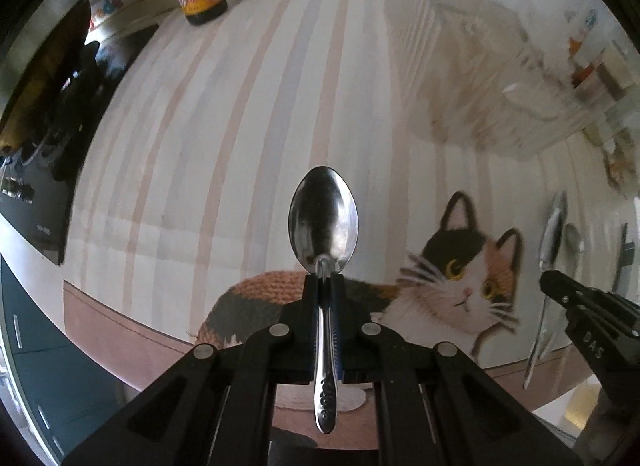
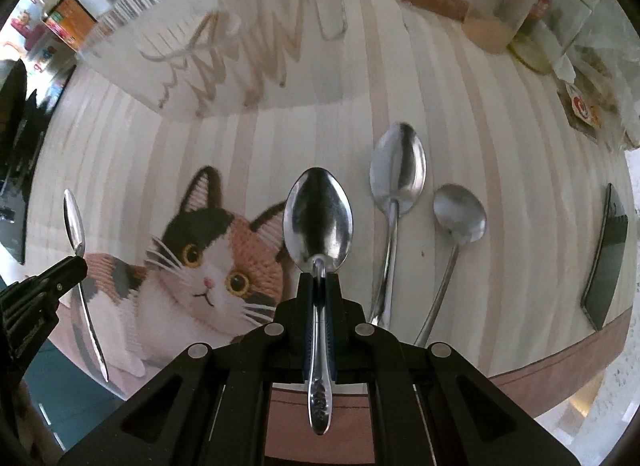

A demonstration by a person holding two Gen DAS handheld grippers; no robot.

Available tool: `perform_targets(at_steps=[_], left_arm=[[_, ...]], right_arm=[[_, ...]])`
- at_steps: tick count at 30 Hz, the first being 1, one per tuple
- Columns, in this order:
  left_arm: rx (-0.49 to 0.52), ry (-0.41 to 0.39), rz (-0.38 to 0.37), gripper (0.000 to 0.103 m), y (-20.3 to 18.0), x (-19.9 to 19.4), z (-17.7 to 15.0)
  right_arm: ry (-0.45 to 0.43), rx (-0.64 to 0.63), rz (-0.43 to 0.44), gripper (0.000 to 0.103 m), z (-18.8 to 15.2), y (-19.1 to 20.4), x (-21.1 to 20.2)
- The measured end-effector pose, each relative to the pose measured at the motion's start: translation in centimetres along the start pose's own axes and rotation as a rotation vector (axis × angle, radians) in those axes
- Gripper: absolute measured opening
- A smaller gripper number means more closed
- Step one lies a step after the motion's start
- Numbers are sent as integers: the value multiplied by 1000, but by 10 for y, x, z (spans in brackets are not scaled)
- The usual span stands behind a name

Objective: Organize utensils
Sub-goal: 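Grasp a steel spoon with the left tool while the right tool grasps another spoon, then carry the held spoons up from the placemat toward the clear rack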

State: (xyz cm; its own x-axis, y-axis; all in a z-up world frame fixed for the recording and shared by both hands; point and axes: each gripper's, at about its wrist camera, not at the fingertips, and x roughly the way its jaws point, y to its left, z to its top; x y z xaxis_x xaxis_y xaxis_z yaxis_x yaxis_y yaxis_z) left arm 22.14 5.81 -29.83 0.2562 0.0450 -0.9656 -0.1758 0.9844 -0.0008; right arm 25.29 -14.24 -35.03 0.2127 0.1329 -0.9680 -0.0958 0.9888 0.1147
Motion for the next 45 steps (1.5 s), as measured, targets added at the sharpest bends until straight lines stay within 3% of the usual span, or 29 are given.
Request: perform_targets(at_steps=[9, 12, 18, 23, 27, 30, 33, 37, 40, 45], left_arm=[[21, -105, -48, 4, -9, -54, 19], [30, -143, -71, 4, -16, -76, 31], [36, -204, -116, 4, -22, -100, 57], [42, -234, -109, 4, -24, -108, 66], [19, -196, -86, 4, -20, -87, 61], [5, -149, -63, 4, -17, -62, 54], [-2, -103, -39, 4, -15, -38, 47], [-20, -46, -26, 4, -11, -13, 40], [-36, -24, -27, 4, -7, -4, 36], [-49, -28, -35, 4, -3, -9, 34]], right_arm=[[-87, 9, 46, 6, 23, -5, -47], [-119, 16, 70, 0, 33, -7, -65], [-171, 23, 107, 0, 48, -4, -90], [-200, 96, 171, 0, 56, -22, -99], [-75, 99, 212, 3, 60, -29, -71], [13, 51, 169, 11, 56, -21, -35], [75, 32, 138, 11, 52, -14, -2], [141, -26, 23, 12, 48, 1, 33], [110, -70, -33, 7, 45, 10, 35], [75, -23, -10, 5, 38, 5, 32]])
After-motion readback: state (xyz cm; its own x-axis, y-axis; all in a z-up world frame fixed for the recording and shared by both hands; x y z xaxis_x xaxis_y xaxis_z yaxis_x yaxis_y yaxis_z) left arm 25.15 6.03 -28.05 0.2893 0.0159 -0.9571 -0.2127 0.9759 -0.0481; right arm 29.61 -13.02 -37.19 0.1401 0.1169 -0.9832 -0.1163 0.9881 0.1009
